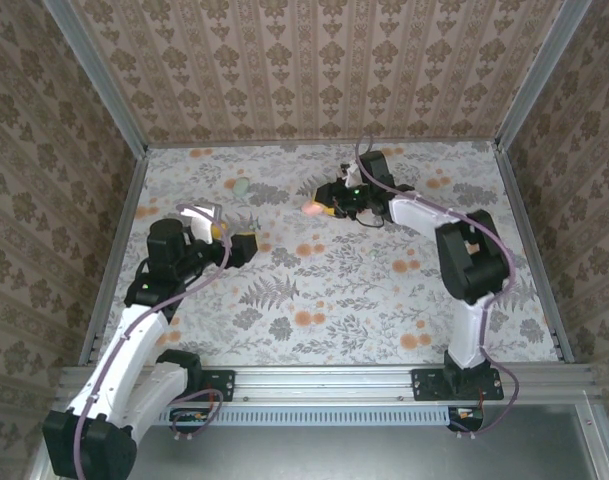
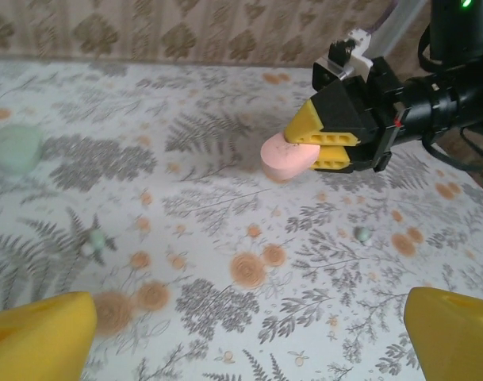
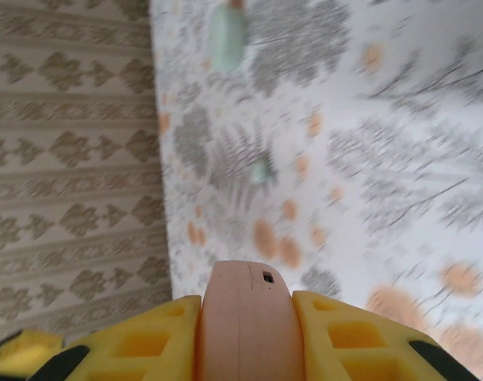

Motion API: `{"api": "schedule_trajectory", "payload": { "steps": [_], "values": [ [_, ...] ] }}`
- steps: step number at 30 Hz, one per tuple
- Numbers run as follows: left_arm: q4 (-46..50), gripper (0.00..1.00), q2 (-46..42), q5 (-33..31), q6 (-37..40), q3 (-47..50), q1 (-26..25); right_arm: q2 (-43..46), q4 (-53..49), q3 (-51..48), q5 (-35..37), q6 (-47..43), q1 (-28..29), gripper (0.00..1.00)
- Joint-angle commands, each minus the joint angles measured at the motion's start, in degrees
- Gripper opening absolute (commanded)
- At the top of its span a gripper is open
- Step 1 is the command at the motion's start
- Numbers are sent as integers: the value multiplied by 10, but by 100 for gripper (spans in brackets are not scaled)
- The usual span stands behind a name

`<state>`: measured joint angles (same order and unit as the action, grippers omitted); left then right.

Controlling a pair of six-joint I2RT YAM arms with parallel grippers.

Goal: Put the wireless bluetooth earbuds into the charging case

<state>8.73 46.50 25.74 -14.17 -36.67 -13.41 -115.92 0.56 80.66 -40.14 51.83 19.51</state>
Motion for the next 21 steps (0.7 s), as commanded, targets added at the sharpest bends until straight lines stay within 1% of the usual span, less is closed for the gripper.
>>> {"api": "schedule_trajectory", "payload": {
  "steps": [1, 3, 6, 9, 17, 21],
  "values": [
    [30, 100, -3, -22, -38, -1, 25, -63, -20, 64, -31, -27, -14, 30],
    [40, 100, 1, -31, -47, 3, 43, -99, -43, 101, -32, -40, -18, 32],
    [34, 100, 17, 3, -58, 9, 69, -136, -80, 142, -22, -61, -22, 32],
    [24, 100, 35, 19, -53, 10, 73, -162, -122, 170, -11, -62, -26, 32],
    [20, 100, 50, -3, -28, 4, 73, -170, -251, 208, 69, -131, -30, 40],
    [67, 100, 64, -4, -5, -31, 73, -159, -286, 210, 103, -153, -36, 46]
  ]
}}
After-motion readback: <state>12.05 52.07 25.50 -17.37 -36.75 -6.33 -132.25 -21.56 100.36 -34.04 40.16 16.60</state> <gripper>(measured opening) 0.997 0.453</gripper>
